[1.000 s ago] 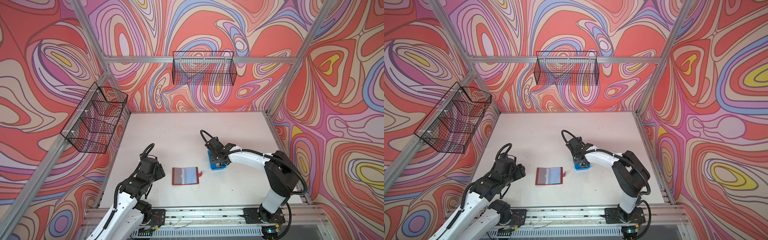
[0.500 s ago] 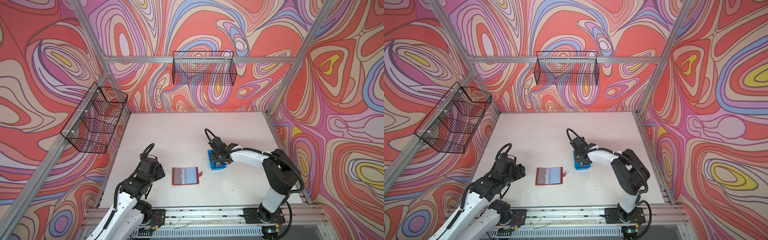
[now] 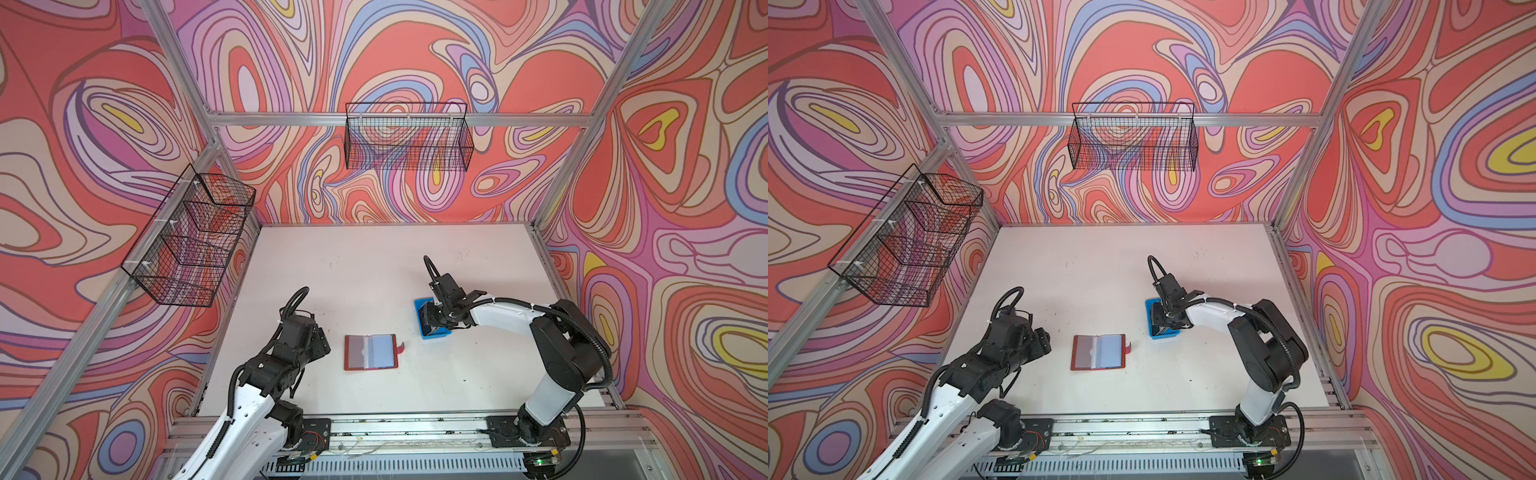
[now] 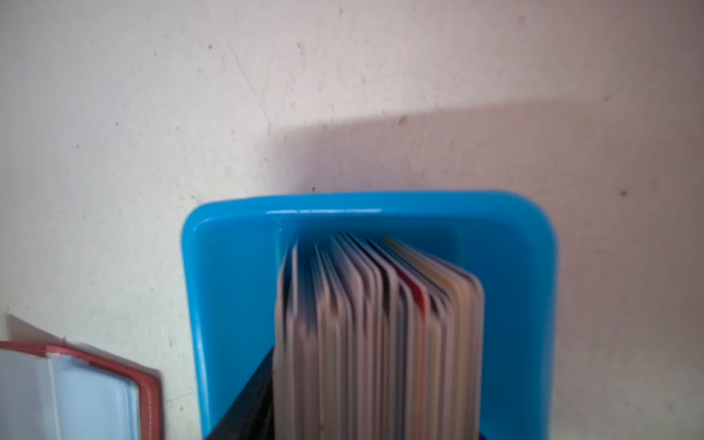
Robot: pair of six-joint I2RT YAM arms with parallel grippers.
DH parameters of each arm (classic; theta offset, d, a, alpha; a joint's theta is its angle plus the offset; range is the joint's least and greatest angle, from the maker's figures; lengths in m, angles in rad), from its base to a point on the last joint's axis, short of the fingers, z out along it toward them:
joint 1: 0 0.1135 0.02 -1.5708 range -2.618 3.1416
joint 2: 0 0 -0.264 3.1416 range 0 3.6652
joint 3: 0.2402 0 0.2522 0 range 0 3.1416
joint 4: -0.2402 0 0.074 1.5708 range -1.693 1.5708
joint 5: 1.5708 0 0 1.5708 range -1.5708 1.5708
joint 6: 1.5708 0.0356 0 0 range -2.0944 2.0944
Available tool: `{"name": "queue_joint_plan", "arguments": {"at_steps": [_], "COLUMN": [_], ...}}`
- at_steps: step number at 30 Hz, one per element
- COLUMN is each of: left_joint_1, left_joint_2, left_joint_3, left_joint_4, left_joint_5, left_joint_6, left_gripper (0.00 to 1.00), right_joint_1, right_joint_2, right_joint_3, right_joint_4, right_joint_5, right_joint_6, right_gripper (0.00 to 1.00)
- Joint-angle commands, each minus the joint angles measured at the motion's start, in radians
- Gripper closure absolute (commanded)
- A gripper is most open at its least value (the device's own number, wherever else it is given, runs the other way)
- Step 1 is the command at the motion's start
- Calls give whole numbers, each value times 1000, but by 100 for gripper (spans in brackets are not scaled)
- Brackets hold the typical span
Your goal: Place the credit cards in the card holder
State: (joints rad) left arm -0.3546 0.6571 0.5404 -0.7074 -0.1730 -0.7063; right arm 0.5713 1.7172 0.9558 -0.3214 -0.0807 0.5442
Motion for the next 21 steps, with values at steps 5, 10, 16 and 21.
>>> {"name": "queue_joint_plan", "arguments": {"at_steps": [5, 10, 16, 21], "left_joint_1": [-1, -1, -2, -2], "left_joint_2": [1, -1, -2, -2], "left_joint_3": [-14, -13, -13, -14], "left_joint_4": [-12, -12, -11, -12], "left_joint_5": [-3, -2, -2, -2], "left_joint_6": [8, 7, 7, 7], "left_gripper": [23, 23, 23, 23], "right_joint_1": [-5, -7, -11, -13], "right_joint_2": [-89, -128, -137, -140], "right_joint_3": [-5, -11, -15, -12], "right_joint_4": [-1, -14, -27, -58], "right_joint_5": [-22, -12, 2, 61], "right_joint_6": [4, 3, -1, -1], "right_gripper": [49, 49, 51, 56]}}
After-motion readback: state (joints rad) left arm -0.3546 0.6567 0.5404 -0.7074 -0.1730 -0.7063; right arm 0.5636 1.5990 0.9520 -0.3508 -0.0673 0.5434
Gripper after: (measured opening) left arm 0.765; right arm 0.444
